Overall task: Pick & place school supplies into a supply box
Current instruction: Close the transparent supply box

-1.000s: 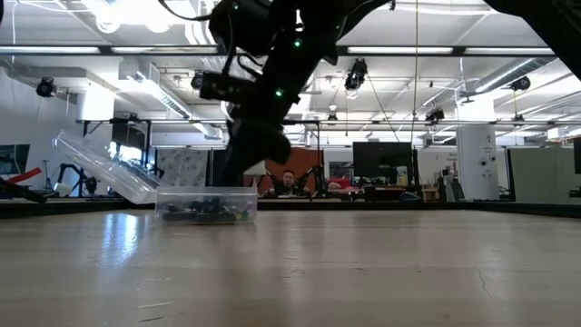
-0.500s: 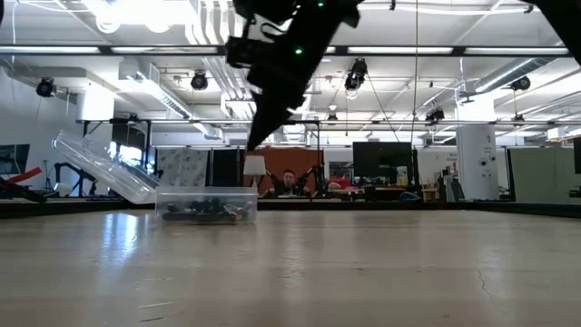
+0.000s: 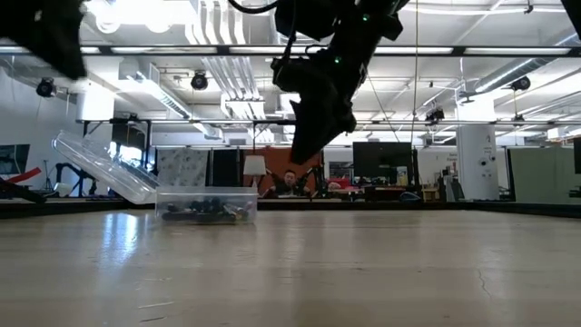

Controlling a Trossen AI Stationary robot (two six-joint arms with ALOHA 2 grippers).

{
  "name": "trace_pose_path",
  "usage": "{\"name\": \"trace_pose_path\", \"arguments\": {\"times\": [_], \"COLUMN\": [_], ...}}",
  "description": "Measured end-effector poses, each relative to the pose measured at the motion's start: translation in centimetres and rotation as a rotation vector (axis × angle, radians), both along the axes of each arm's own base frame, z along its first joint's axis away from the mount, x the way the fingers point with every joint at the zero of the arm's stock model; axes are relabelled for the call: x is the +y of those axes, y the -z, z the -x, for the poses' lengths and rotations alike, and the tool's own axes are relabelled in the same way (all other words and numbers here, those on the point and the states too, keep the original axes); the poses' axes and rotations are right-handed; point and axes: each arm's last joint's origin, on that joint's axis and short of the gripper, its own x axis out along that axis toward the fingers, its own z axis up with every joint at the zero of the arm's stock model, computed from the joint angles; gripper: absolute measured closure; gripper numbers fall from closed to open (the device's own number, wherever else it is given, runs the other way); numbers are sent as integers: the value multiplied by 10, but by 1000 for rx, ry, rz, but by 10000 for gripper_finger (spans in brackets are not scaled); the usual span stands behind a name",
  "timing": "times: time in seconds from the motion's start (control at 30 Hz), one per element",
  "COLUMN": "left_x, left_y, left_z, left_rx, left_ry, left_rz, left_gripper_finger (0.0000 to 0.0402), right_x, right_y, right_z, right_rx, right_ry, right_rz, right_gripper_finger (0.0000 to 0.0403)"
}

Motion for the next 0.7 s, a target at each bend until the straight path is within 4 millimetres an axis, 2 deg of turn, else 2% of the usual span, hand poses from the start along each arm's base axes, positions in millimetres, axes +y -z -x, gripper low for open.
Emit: {"name": "trace_pose_path", "arguments": {"times": [0.1,0.23,0.37,0.4,0.5,0.57,0.7], "left_x": [7,12,20,22,26,30,34], "left_y": [24,42,59,62,52,55,60], "left_z": [9,22,33,35,34,37,32], "left_rx": [122,186,184,190,148,178,203], "left_ry": [12,122,171,164,130,118,115], "left_rz": [24,124,164,160,96,43,81], "left_gripper_finger": [364,396,398,399,401,401,401], "right_x": [4,9,9,9,6,4,-6], "right_y": [1,0,2,2,2,2,1], "right_z": [-2,-3,-2,-2,-2,-3,-3], "right_rx": [-19,-27,-24,-24,-26,-35,-55], "right_ry": [-34,-60,-64,-62,-48,-27,49], "right_rz": [-22,-13,-13,-12,6,25,15], "right_gripper_finger": [321,321,321,321,321,321,321]}}
